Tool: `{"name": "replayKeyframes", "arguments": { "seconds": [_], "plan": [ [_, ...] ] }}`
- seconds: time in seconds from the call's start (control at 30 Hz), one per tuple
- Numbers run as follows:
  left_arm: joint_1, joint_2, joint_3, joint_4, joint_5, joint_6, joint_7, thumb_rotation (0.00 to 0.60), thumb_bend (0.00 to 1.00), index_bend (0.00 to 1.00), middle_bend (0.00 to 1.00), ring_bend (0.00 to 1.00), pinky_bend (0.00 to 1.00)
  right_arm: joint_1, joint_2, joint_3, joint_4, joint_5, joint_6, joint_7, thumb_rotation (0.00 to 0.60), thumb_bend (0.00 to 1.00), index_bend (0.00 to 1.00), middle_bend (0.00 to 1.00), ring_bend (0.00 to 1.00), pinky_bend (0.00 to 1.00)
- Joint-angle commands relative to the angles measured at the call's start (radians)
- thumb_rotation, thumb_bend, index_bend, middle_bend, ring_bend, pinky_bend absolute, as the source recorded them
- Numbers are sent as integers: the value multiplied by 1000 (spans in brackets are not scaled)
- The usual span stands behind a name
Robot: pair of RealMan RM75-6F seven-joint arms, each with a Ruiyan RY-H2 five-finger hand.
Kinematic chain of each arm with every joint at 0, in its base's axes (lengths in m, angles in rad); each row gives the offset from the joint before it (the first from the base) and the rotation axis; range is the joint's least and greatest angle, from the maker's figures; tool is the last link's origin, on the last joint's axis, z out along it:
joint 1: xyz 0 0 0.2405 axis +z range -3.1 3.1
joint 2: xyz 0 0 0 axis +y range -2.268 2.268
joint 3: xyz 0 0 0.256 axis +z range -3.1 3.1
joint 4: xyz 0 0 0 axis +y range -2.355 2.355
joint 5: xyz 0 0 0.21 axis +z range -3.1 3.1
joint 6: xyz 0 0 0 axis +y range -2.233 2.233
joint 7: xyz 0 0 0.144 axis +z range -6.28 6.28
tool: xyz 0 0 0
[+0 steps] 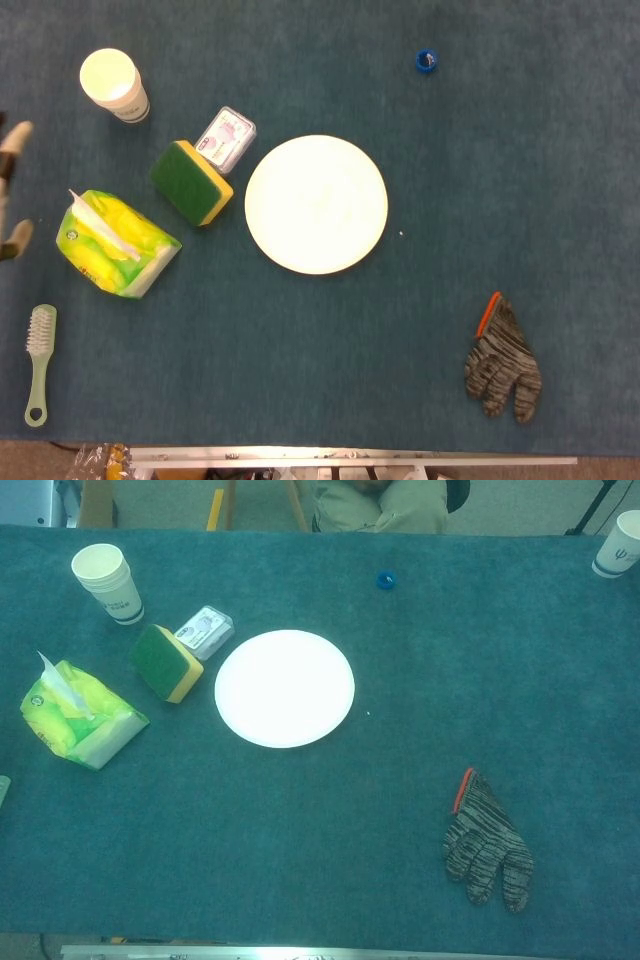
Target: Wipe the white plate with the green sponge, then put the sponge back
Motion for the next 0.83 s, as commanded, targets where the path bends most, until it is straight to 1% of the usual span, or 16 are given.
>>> {"name": "replayKeyframes", "arguments": {
  "seconds": [0.03,0.27,0.5,0.63,0.83],
  "plan": [
    [49,16,10,-6,21,37,-27,600,239,73,0,0,56,-1,-2,-1,4,0,0,2,600,200,0,22,0,212],
    [143,-2,14,16,84,125,-64,600,239,83,0,0,56,-8,-1,-2,12,-1,3,14,600,199,0,23,0,212],
    [213,-28,-7,60,167,216,-118,600,239,92,0,0,56,-16,8,-3,8,-7,11,25,600,199,0,22,0,212],
    [237,-40,-17,80,196,227,-138,600,239,104,0,0,56,-21,12,-6,3,-12,15,27,600,199,0,22,0,212],
    [261,-49,-38,97,203,223,-171,600,239,105,0,0,56,-24,17,-7,-5,-17,19,22,600,199,0,22,0,212]
  ]
}}
